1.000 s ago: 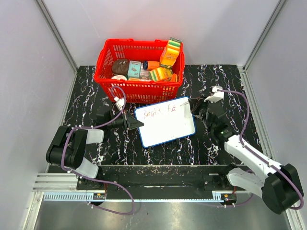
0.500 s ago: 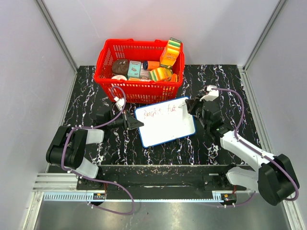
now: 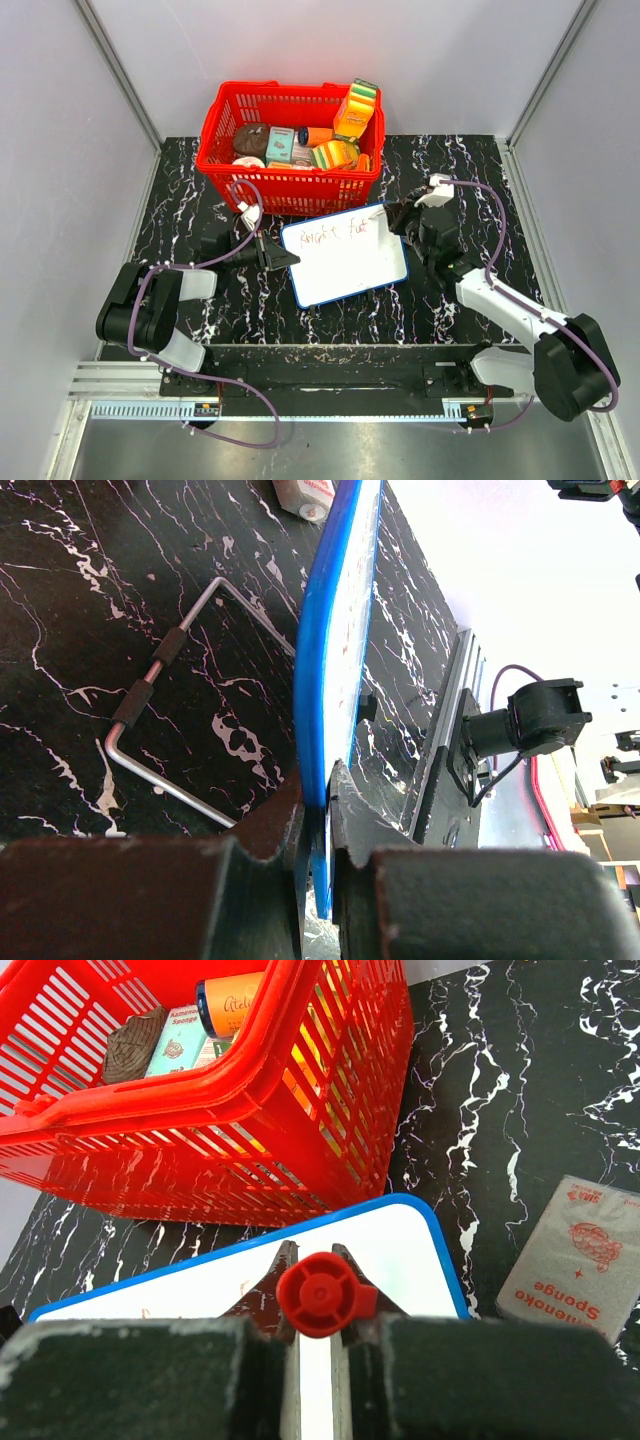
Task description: Write a sentence on the whiteboard
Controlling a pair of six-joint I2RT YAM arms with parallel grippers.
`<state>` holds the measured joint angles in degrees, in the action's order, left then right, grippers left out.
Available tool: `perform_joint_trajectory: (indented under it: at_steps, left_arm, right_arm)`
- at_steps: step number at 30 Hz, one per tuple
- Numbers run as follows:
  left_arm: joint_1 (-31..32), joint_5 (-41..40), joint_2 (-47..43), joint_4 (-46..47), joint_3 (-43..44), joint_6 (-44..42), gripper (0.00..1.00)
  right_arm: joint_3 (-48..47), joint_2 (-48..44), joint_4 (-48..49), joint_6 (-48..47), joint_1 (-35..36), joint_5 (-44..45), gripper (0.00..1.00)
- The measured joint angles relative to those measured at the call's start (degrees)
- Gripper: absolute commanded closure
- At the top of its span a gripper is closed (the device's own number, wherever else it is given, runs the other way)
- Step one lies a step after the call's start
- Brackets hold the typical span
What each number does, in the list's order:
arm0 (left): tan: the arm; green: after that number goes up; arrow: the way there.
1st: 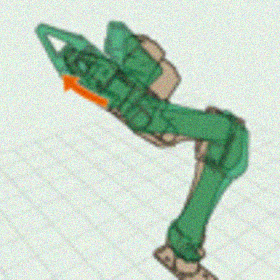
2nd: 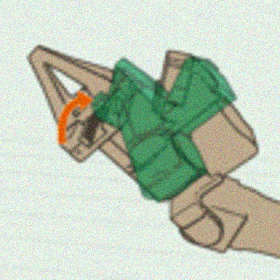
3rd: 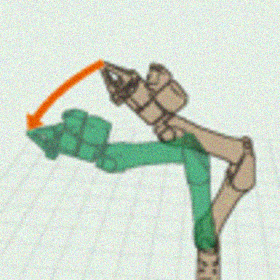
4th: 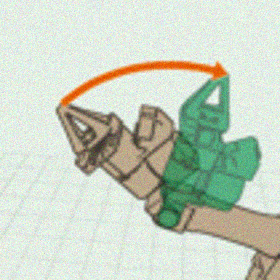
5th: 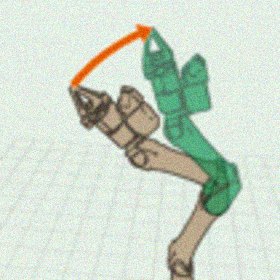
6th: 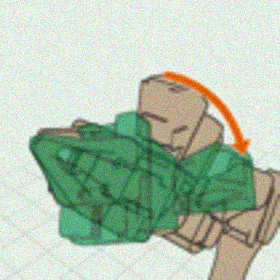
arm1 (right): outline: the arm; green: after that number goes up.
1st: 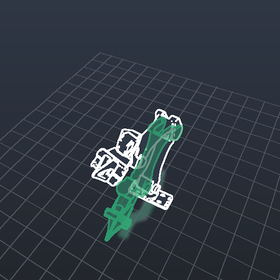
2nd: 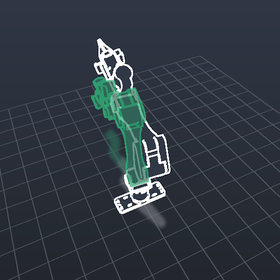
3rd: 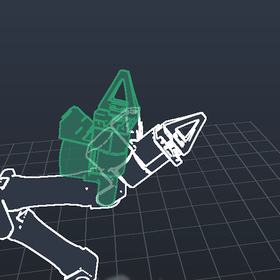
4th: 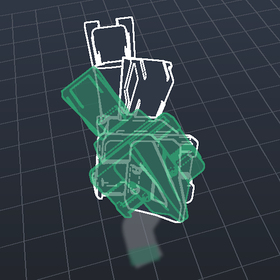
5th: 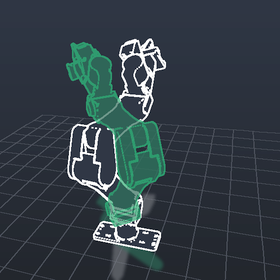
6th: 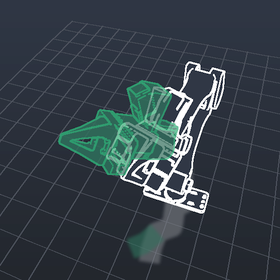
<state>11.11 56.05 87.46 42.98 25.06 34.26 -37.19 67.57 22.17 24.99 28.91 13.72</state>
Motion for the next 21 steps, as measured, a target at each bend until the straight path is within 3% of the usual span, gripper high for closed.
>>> perform_joint_trajectory:
  at_steps: [21]
  left_arm:
    - [0.0,0.0,0.0,0.0,0.0,-0.3,1.0]
  right_arm:
    - [2.1,-2.2,0.2,1.0,0.0,-1.2,1.0]
